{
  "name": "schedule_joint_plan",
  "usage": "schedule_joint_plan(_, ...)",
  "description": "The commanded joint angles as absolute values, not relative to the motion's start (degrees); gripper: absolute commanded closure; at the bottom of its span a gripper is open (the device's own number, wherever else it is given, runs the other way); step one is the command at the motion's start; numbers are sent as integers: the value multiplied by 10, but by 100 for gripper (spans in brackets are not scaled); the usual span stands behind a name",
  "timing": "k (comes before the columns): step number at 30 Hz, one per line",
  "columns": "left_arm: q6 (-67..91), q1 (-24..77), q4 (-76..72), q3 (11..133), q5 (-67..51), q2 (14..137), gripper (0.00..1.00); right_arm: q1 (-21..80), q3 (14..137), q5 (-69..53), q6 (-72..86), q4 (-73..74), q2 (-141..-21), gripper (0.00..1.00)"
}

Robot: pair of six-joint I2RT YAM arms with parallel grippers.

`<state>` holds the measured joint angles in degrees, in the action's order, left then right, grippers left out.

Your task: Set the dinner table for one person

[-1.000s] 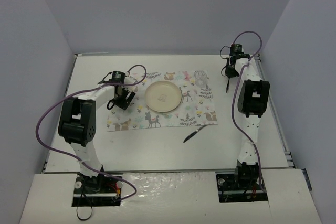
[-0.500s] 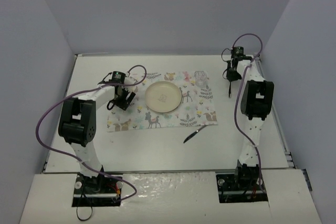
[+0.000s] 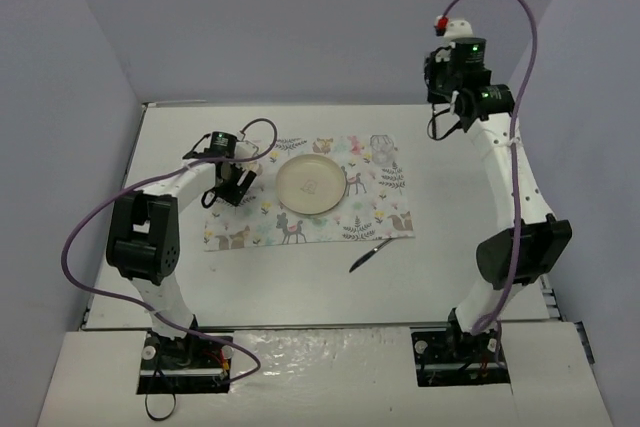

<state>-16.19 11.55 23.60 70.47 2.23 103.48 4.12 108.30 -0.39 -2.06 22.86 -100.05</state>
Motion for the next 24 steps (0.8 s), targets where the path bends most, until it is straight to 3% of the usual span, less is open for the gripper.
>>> schedule_joint_plan(1, -157, 111, 241, 746, 55, 983, 25, 166, 1038, -67, -20, 282, -974, 100)
schedule_joint_plan(11, -122, 97, 201, 742, 175, 939, 24, 208, 816, -65, 34, 251, -971, 100)
schedule_joint_plan(24, -120, 87, 191, 716, 170, 931, 24, 233, 822, -42, 59, 224, -1041, 100)
